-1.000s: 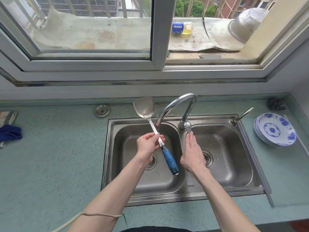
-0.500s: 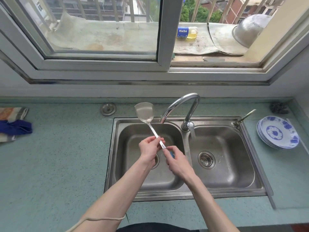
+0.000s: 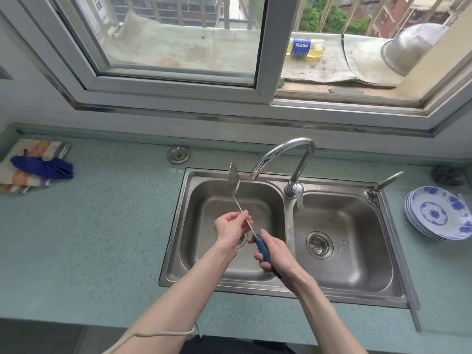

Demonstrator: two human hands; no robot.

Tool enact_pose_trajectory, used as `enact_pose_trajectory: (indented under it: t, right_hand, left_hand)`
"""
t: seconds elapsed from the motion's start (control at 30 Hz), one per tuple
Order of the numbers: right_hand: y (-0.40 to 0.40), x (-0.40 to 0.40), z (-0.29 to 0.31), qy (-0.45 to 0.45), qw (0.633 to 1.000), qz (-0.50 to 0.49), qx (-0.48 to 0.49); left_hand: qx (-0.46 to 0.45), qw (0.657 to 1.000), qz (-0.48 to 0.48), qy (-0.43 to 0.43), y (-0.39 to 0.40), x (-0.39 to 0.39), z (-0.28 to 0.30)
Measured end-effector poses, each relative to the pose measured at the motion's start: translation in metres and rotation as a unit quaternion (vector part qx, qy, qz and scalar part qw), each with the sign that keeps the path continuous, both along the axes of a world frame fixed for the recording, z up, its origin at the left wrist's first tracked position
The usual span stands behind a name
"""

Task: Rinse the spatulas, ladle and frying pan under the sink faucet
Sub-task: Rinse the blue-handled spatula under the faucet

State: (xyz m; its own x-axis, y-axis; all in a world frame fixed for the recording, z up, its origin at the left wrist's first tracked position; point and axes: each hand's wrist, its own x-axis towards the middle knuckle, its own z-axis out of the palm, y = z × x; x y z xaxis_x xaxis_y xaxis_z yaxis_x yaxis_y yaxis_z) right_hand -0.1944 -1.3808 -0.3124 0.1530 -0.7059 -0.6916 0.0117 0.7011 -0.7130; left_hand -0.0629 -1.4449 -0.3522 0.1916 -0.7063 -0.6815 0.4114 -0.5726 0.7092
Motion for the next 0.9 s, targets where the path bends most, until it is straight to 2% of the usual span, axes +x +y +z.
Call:
enact_pose_trajectory:
  t: [0.23,0.33,0.43,0.53,0.63,0.77,0.9]
  right_hand:
    - [0.003,-0.026,0.012,0.033,0.996,0.063,-0.061]
    - [0.007,-0.024,0.014,0.075,0.985,0.079,-0.131]
    - [0.012,-0.016,0.022,0.096,0.972,0.104,-0.188]
    - [0.016,-0.01,0.029,0.077,0.962,0.153,-0.21]
    - [0.017,-0.001,0.036,0.054,0.953,0.212,-0.21]
    - [0.02,0.021,0.048,0.018,0.942,0.293,-0.163]
    - [0.035,0.058,0.061,0.021,0.905,0.39,-0.169]
  left_hand:
    - [-0.005,0.999,0.04,0.002,0.016,-0.016,0.014]
    - [-0.02,0.997,0.071,0.022,0.025,-0.014,0.027]
    - [-0.046,0.994,0.097,0.0,0.034,-0.006,0.041]
    - [-0.064,0.987,0.146,-0.023,0.046,0.008,0.054]
    - [-0.071,0.979,0.189,-0.037,0.066,0.024,0.065]
    - [-0.077,0.96,0.268,-0.041,0.1,0.049,0.077]
    - [-0.079,0.938,0.331,-0.061,0.144,0.081,0.092]
